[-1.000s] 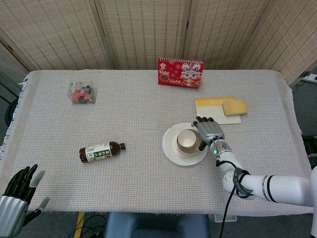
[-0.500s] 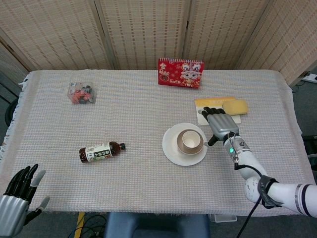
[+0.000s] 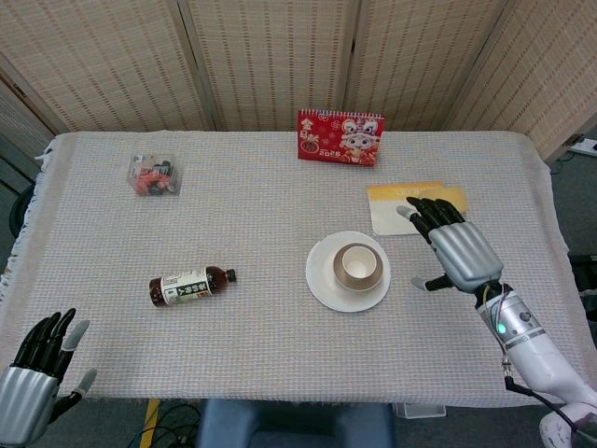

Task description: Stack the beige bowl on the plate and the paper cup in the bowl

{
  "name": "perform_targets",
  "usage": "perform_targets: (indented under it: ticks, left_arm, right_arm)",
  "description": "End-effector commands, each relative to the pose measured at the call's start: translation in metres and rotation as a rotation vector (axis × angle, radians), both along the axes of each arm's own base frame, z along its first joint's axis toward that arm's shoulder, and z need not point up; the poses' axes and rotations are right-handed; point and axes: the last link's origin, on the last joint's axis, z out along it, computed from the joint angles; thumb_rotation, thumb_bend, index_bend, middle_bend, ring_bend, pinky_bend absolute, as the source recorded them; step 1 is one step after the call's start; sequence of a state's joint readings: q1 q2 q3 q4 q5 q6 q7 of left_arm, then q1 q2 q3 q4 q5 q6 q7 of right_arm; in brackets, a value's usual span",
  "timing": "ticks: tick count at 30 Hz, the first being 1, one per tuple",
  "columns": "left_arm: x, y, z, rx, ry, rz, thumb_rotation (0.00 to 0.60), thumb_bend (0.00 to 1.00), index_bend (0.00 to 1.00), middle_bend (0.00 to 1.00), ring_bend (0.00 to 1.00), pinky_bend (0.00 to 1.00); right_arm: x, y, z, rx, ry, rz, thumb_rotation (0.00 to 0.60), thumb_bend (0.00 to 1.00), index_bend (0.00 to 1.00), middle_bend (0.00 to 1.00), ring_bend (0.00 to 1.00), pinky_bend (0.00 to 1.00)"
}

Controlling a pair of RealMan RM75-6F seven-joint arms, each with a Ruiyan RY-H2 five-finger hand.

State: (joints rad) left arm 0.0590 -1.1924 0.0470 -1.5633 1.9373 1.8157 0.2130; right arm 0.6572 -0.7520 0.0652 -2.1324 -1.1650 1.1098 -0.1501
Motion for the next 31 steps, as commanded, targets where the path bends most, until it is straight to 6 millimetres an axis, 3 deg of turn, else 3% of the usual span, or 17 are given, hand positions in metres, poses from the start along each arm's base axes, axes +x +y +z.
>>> perform_targets:
  ticks: [1, 7, 16, 31]
  left_arm:
    - [0.000, -0.001, 0.000, -0.002, 0.000, -0.001, 0.600, 0.31, 0.03, 0.00, 0.00, 0.16]
    - [0.000, 0.001, -0.004, -0.020, 0.007, 0.004, 0.600, 0.31, 0.03, 0.00, 0.00, 0.16]
    - [-0.001, 0.002, -0.004, -0.021, 0.006, 0.007, 0.600, 0.31, 0.03, 0.00, 0.00, 0.16]
    - [-0.004, 0.007, -0.006, -0.033, 0.013, 0.014, 0.600, 0.31, 0.03, 0.00, 0.00, 0.16]
  right_arm:
    - [-0.068, 0.064, -0.010, -0.062, -0.089, 0.032, 0.600, 0.11, 0.07, 0.00, 0.00, 0.00]
    - [-0.110, 0.095, -0.027, -0.140, -0.042, 0.032, 0.600, 0.11, 0.07, 0.00, 0.00, 0.00]
    - [-0.143, 0.111, -0.044, -0.179, -0.010, -0.025, 0.600, 0.11, 0.07, 0.00, 0.00, 0.00]
    - [-0.137, 0.120, -0.052, -0.133, 0.000, 0.009, 0.600, 0.11, 0.07, 0.00, 0.00, 0.00]
